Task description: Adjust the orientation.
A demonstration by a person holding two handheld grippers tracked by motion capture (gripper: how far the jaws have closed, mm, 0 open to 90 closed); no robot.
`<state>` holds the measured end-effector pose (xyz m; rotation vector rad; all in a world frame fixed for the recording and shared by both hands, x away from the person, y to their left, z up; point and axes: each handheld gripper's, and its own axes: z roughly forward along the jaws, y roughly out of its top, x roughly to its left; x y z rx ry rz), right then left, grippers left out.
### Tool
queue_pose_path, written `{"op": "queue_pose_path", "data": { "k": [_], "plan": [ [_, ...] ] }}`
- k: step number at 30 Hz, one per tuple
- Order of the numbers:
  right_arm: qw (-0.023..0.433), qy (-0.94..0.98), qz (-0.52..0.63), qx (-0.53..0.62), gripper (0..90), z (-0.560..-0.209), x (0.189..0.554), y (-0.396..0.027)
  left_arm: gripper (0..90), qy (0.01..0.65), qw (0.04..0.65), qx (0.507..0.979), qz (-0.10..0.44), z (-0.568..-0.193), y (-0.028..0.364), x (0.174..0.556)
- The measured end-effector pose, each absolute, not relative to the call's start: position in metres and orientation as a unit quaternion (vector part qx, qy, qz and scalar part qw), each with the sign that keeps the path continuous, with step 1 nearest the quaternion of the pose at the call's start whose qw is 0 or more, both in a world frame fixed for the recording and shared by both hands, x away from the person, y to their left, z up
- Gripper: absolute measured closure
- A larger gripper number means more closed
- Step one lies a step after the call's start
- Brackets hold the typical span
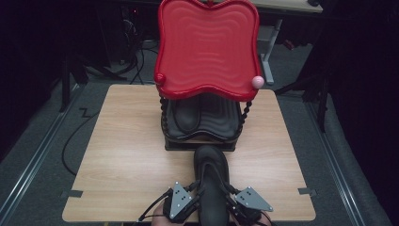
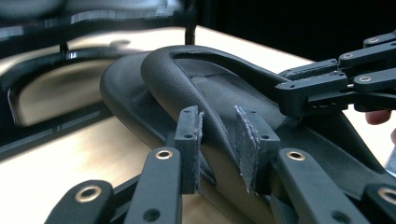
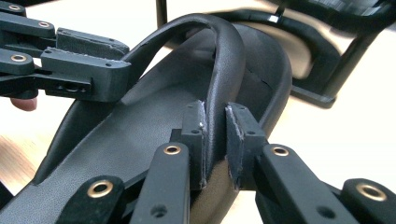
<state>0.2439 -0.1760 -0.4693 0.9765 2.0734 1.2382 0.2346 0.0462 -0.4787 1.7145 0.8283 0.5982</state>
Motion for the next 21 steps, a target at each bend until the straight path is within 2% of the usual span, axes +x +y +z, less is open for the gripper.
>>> {"op": "queue_pose_path", "data": {
  "k": [8, 12, 21],
  "plan": [
    [0.302, 0.742, 0.487, 0.348, 78.4, -0.443, 0.226, -0.187, 71.7, 0.31, 0.567, 0.712, 0.275, -0.45, 0.04, 0.224],
    [0.325, 0.729, 0.497, 0.34, 78.5, -0.431, 0.231, -0.188, 71.7, 0.295, 0.573, 0.708, 0.29, -0.436, 0.038, 0.239],
    [0.357, 0.708, 0.49, 0.362, 79.4, -0.429, 0.308, -0.179, 72.1, 0.313, 0.561, 0.701, 0.31, -0.435, 0.031, 0.325]
  ]
}}
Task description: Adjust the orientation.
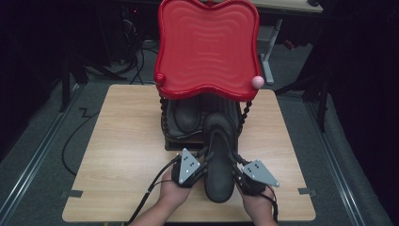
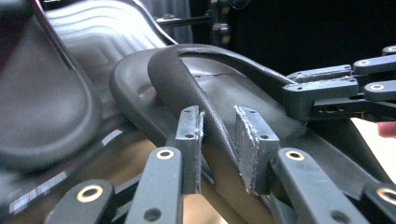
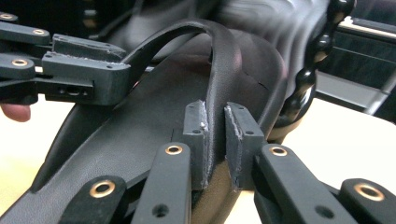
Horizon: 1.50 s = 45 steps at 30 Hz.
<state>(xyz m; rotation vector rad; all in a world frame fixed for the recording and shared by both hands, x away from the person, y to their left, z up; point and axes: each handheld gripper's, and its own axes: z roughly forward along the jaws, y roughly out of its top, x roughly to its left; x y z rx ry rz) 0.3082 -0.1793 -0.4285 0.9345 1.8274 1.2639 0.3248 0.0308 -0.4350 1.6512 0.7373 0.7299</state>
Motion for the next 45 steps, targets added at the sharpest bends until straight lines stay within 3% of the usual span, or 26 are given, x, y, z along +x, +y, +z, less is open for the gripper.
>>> {"op": "queue_pose_path", "data": {
  "k": [5, 8, 14, 15, 18, 19, 25, 28, 42, 45],
  "plan": [
    [0.375, 0.687, 0.494, 0.378, 78.6, -0.425, 0.345, -0.176, 72.1, 0.322, 0.559, 0.685, 0.338, -0.429, 0.024, 0.355],
    [0.382, 0.675, 0.504, 0.381, 71.1, -0.42, 0.363, -0.175, 72.0, 0.346, 0.557, 0.677, 0.336, -0.425, 0.022, 0.368],
    [0.357, 0.678, 0.52, 0.378, 61.3, -0.42, 0.35, -0.185, 73.9, 0.359, 0.546, 0.674, 0.345, -0.422, 0.02, 0.372],
    [0.358, 0.677, 0.521, 0.378, 62.1, -0.421, 0.344, -0.187, 74.0, 0.36, 0.546, 0.674, 0.345, -0.421, 0.02, 0.373],
    [0.351, 0.673, 0.528, 0.38, 86.9, -0.427, 0.318, -0.197, 74.0, 0.361, 0.543, 0.674, 0.347, -0.421, 0.019, 0.372],
    [0.353, 0.676, 0.524, 0.38, 89.8, -0.43, 0.307, -0.198, 74.0, 0.363, 0.544, 0.674, 0.344, -0.421, 0.019, 0.372],
    [0.306, 0.714, 0.501, 0.381, 90.0, -0.459, 0.258, -0.187, 73.9, 0.367, 0.539, 0.677, 0.342, -0.42, 0.021, 0.372],
    [0.307, 0.75, 0.472, 0.347, 89.9, -0.473, 0.244, -0.171, 74.1, 0.37, 0.542, 0.672, 0.344, -0.422, 0.021, 0.372],
    [0.342, 0.744, 0.449, 0.357, 89.9, -0.481, 0.27, -0.161, 77.2, 0.386, 0.551, 0.657, 0.341, -0.424, 0.023, 0.379],
    [0.325, 0.748, 0.469, 0.34, 89.9, -0.478, 0.262, -0.156, 77.8, 0.39, 0.551, 0.657, 0.336, -0.423, 0.024, 0.382]
  ]
}}
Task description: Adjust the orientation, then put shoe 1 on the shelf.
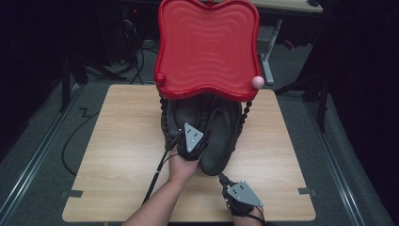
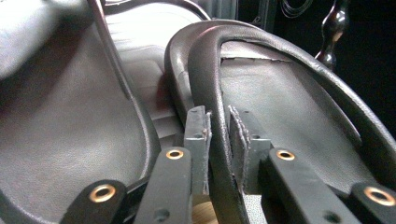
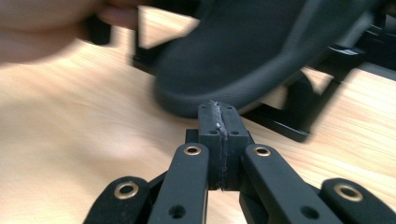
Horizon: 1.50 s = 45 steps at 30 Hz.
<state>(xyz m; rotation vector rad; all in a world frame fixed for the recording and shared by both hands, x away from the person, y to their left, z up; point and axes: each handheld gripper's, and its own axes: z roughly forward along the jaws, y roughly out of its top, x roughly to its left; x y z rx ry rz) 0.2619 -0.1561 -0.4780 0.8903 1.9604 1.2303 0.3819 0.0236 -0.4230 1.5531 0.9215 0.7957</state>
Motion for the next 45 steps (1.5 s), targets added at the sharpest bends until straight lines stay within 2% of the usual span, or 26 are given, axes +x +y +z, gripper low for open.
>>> {"op": "queue_pose_path", "data": {
  "k": [3, 6, 9, 15, 22, 27, 31, 36, 45],
  "plan": [
    [0.301, 0.77, 0.466, 0.316, 89.8, -0.486, 0.255, -0.138, 77.8, 0.389, 0.55, 0.658, 0.337, -0.423, 0.024, 0.382],
    [0.308, 0.776, 0.454, 0.309, 89.9, -0.491, 0.26, -0.124, 77.7, 0.389, 0.549, 0.659, 0.338, -0.423, 0.025, 0.382],
    [0.307, 0.77, 0.452, 0.328, 89.9, -0.491, 0.27, -0.126, 77.2, 0.389, 0.55, 0.656, 0.34, -0.422, 0.025, 0.382],
    [0.331, 0.754, 0.453, 0.342, 89.9, -0.485, 0.282, -0.137, 73.8, 0.397, 0.55, 0.648, 0.347, -0.419, 0.027, 0.389],
    [0.345, 0.735, 0.469, 0.347, 89.9, -0.475, 0.304, -0.139, 61.4, 0.376, 0.558, 0.654, 0.344, -0.413, 0.028, 0.395],
    [0.349, 0.719, 0.487, 0.352, 89.9, -0.468, 0.319, -0.136, 57.5, 0.363, 0.567, 0.652, 0.349, -0.414, 0.033, 0.385],
    [0.35, 0.71, 0.495, 0.36, 89.8, -0.463, 0.33, -0.134, 56.8, 0.36, 0.578, 0.647, 0.344, -0.414, 0.044, 0.372],
    [0.355, 0.701, 0.498, 0.366, 89.8, -0.459, 0.343, -0.13, 58.2, 0.355, 0.563, 0.652, 0.364, -0.42, 0.061, 0.358],
    [0.358, 0.687, 0.505, 0.38, 89.7, -0.453, 0.363, -0.118, 61.6, 0.372, 0.547, 0.652, 0.371, -0.439, 0.085, 0.352]
  ]
}}
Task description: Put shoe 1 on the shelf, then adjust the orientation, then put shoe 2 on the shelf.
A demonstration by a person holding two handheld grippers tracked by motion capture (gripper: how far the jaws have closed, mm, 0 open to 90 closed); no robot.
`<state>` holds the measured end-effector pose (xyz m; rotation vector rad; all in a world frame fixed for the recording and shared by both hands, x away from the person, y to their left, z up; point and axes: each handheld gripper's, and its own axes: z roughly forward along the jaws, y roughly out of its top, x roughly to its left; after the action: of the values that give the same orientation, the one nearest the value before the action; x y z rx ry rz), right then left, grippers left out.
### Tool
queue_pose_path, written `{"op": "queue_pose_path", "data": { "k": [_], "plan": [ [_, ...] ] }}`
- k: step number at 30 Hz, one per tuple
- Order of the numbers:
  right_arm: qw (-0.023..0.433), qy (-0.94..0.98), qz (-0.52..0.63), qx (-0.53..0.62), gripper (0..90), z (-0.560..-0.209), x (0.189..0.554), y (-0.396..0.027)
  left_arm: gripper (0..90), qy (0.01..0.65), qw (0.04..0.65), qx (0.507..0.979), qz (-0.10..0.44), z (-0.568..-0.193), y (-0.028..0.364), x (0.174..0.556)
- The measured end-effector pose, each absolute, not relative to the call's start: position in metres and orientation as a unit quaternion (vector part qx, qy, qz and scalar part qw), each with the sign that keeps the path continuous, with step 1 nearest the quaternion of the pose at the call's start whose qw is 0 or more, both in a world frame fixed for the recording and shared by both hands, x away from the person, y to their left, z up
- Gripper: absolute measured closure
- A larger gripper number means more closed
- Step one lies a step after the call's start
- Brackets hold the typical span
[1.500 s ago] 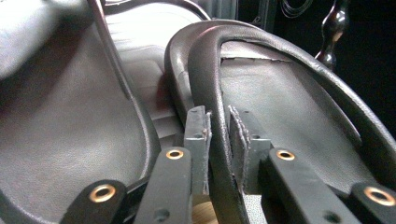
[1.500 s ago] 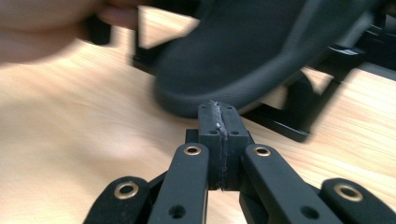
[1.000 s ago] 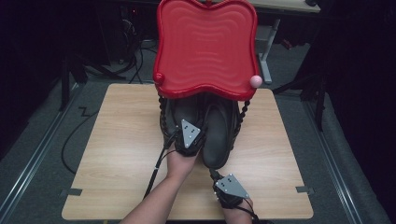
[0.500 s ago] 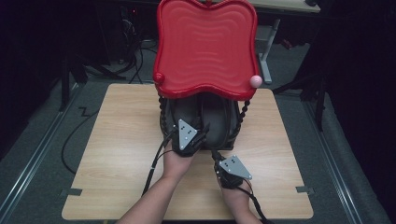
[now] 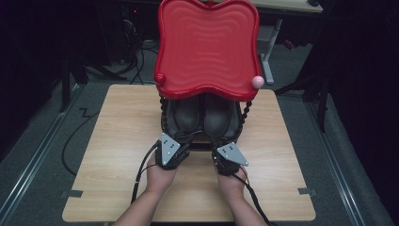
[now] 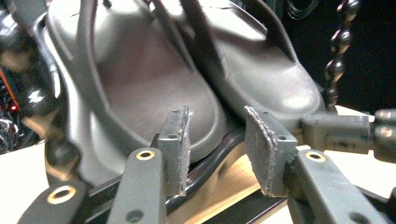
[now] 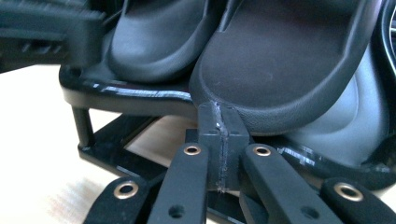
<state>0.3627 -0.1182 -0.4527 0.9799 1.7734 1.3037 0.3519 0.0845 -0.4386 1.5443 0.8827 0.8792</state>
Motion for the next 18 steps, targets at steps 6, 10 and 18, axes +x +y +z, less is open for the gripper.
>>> {"op": "queue_pose_path", "data": {
  "k": [6, 10, 18],
  "plan": [
    [0.357, 0.69, 0.497, 0.386, 89.5, -0.448, 0.379, -0.114, 66.9, 0.374, 0.54, 0.65, 0.384, -0.446, 0.091, 0.349],
    [0.362, 0.687, 0.506, 0.375, 89.9, -0.444, 0.371, -0.121, 77.8, 0.377, 0.534, 0.638, 0.406, -0.45, 0.097, 0.347],
    [0.383, 0.67, 0.475, 0.423, 90.0, -0.44, 0.392, -0.151, 84.5, 0.415, 0.506, 0.63, 0.418, -0.461, 0.097, 0.366]
  ]
}}
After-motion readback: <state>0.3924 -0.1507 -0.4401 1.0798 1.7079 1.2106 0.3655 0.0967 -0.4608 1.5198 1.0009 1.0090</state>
